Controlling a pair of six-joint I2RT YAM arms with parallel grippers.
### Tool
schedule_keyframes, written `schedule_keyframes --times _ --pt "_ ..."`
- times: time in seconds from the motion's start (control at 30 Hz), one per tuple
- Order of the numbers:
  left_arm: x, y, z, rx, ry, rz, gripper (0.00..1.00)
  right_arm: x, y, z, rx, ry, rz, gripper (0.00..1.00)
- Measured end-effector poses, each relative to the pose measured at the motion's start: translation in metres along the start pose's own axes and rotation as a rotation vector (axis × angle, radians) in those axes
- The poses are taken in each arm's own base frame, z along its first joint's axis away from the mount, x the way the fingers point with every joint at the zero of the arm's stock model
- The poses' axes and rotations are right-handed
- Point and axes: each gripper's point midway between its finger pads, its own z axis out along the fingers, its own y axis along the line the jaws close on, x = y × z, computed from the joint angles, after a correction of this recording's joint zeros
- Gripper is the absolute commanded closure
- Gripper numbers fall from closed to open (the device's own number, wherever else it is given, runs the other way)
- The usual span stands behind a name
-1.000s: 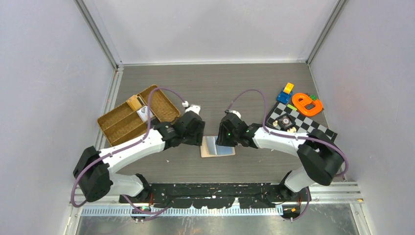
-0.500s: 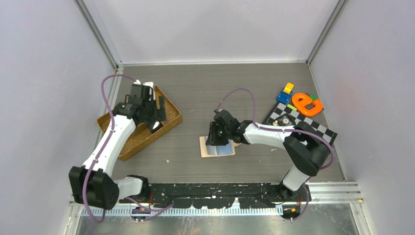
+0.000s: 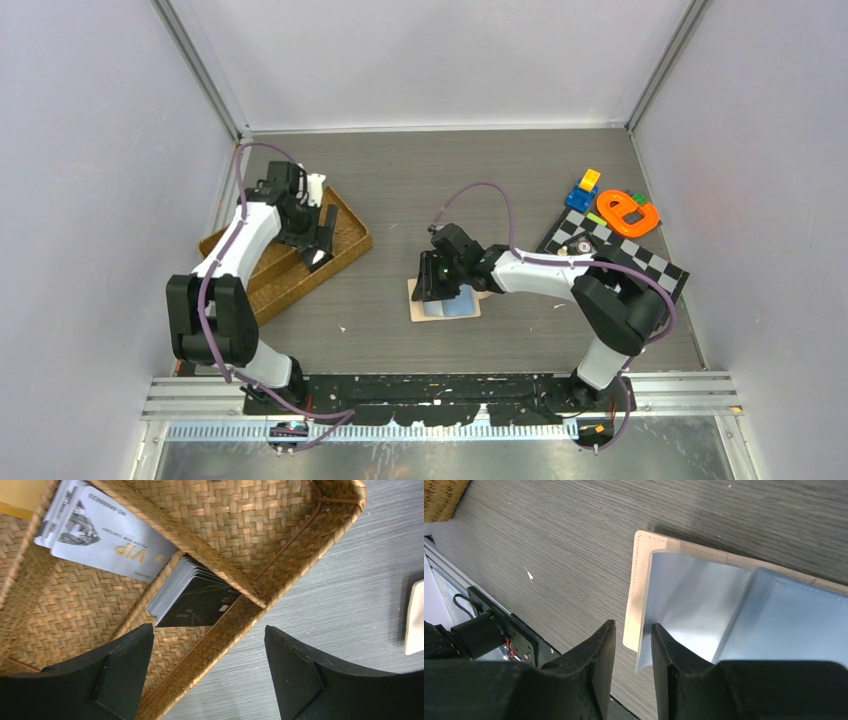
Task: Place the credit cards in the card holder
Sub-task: Pick up the credit card from the storage box.
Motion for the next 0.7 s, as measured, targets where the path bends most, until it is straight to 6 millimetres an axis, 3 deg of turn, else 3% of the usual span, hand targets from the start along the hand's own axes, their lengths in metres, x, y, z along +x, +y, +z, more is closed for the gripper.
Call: schedule_keyframes --times 0.27,0.7 --pt "-0.007 0.019 0.004 -0.035 -0.016 0.047 0.19 0.003 -0.001 0.004 -0.002 0.021 0.0 0.64" --pt "-0.006 0.043 0.032 -0.109 0.09 0.082 0.22 0.004 0.0 0.007 -0.001 0.031 0.003 0.66"
